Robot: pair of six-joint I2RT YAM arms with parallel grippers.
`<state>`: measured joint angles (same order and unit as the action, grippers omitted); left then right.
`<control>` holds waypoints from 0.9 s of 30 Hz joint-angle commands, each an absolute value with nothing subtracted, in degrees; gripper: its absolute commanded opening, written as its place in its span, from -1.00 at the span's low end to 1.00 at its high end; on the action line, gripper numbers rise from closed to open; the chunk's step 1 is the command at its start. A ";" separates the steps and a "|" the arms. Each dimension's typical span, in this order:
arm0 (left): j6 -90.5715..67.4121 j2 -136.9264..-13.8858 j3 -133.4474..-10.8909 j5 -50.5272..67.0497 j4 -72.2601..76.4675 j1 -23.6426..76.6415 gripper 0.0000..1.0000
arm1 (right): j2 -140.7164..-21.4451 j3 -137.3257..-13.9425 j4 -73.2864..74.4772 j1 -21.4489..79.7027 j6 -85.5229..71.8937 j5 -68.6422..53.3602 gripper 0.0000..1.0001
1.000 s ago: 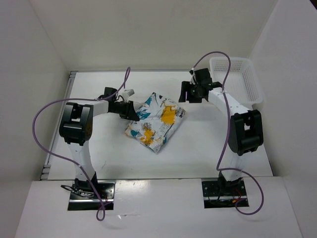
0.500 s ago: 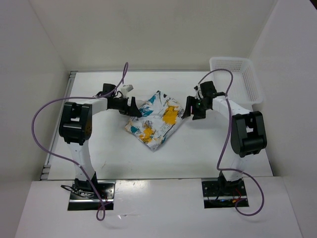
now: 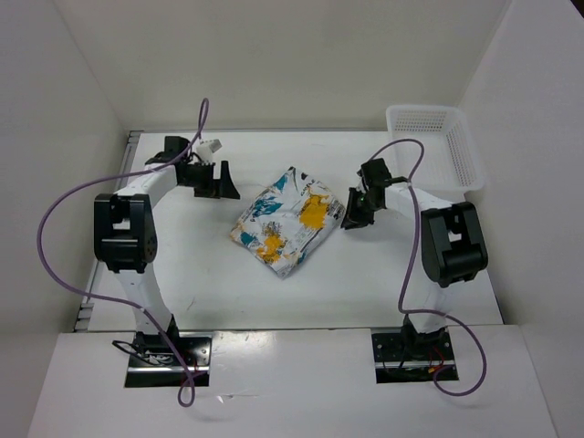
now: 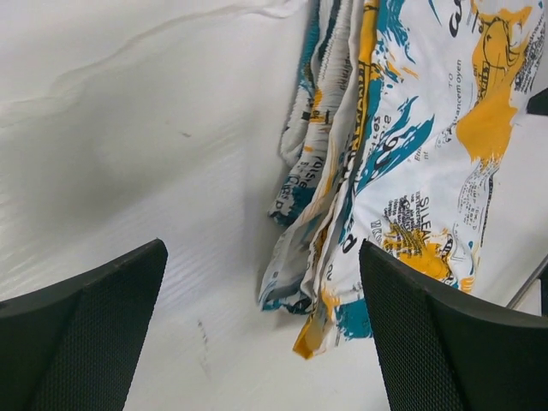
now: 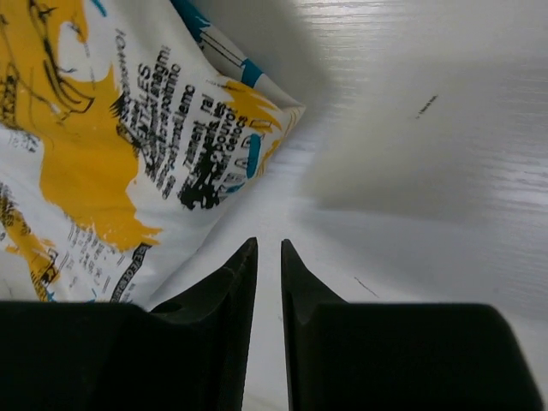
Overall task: Fold and stack the shorts
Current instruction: Fold the shorts
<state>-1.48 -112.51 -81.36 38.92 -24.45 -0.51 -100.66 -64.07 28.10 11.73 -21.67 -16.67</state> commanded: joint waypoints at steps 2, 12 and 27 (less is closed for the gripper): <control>0.00 -107.06 -82.71 34.73 -27.94 -2.19 1.00 | -106.77 -67.76 25.40 13.89 -24.70 -12.74 -0.57; 0.00 -102.05 -79.37 29.63 -29.00 -8.25 1.00 | -122.23 -87.15 23.47 13.89 -25.93 -11.43 -0.57; 0.00 -100.37 -78.22 22.42 -30.06 -8.88 1.00 | -123.77 -103.71 25.49 15.12 -21.63 -6.08 -0.46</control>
<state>-1.28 -103.55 -78.52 24.18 -29.95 -8.95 -131.33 -102.43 25.41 15.14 -24.77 -10.98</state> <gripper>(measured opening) 0.997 0.261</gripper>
